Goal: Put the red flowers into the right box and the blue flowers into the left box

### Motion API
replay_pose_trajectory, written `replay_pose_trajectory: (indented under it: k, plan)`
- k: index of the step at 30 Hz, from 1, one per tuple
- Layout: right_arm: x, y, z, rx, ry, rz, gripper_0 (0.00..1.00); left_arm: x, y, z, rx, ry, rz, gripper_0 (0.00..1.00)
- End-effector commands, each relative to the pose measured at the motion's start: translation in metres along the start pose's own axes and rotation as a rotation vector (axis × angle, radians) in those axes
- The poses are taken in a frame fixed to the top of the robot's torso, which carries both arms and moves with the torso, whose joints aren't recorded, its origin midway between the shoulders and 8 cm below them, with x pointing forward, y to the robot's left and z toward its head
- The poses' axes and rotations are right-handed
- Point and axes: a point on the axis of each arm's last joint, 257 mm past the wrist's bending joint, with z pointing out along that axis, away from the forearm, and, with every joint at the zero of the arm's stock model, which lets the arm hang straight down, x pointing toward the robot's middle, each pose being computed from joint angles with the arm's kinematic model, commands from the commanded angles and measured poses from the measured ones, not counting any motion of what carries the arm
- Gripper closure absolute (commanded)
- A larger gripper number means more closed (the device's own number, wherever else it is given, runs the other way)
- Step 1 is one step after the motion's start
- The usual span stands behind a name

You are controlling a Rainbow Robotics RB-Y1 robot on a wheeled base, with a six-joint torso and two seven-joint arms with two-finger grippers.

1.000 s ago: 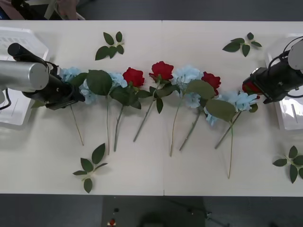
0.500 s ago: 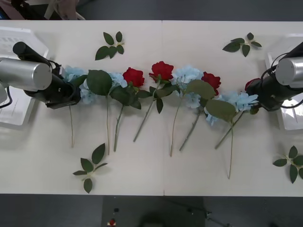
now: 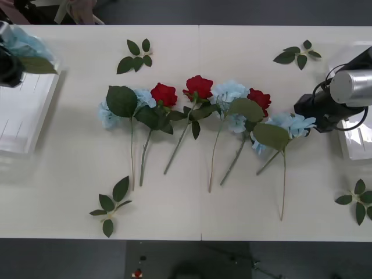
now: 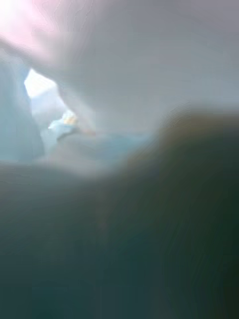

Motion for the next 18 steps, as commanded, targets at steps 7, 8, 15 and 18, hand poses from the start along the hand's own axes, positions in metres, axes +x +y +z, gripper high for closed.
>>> replay_pose_trajectory:
  k: [7,8,15,18]
  plan:
    - [-0.097,0.065,-0.105,-0.007,-0.164,-0.441,1.00,-0.007,0.142,0.024,-0.342,-0.136,0.148,1.00]
    - [-0.108,0.062,-0.116,0.023,-0.177,-0.481,1.00,-0.005,0.146,0.027,-0.351,-0.138,0.148,1.00]
    - [-0.195,0.014,-0.183,0.368,-0.350,-0.826,1.00,0.005,0.170,0.039,-0.394,-0.167,0.144,0.50]
    - [-0.217,-0.011,-0.185,0.432,-0.387,-0.854,1.00,0.003,0.171,0.039,-0.393,-0.181,0.149,0.24]
